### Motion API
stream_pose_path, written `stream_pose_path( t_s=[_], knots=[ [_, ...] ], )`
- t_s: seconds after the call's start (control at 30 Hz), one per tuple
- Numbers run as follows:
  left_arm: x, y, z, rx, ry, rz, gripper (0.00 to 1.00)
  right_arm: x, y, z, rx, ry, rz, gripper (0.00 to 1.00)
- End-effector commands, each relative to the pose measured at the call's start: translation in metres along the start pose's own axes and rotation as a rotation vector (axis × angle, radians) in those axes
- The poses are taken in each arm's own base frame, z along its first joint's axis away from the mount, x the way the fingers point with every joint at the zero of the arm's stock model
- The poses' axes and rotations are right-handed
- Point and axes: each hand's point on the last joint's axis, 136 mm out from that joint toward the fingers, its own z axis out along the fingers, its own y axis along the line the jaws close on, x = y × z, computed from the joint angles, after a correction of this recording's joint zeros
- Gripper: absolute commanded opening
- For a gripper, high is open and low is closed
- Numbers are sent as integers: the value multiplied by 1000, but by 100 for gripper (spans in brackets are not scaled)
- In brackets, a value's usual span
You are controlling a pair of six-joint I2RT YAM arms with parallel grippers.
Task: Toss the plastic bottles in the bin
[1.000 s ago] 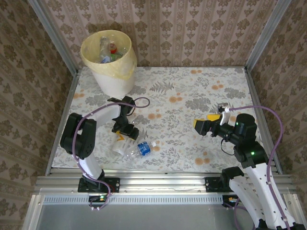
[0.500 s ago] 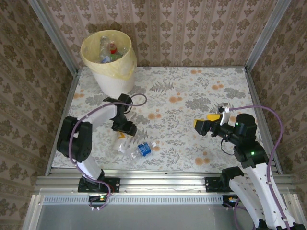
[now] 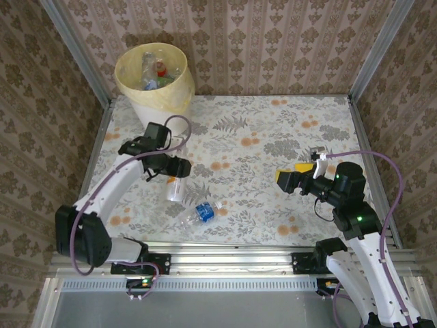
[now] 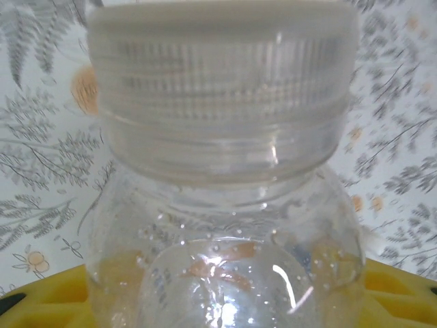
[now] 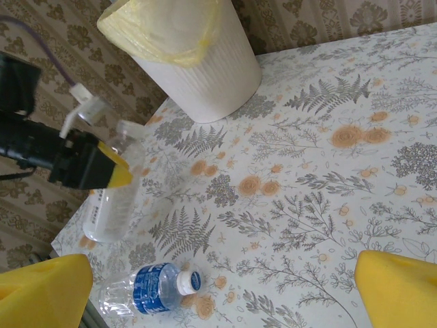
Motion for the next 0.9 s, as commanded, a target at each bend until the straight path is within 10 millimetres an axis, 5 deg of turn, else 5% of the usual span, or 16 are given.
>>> stream_pose_path(
  t_s=[0.0, 0.87],
  knots=[
    [-31, -17, -35, 67, -181, -2, 48, -10, 4, -4, 7, -22, -18, 100],
    [-148, -57, -251, 53, -971, 142, 43, -10, 5, -2, 3, -16, -18, 100]
  ],
)
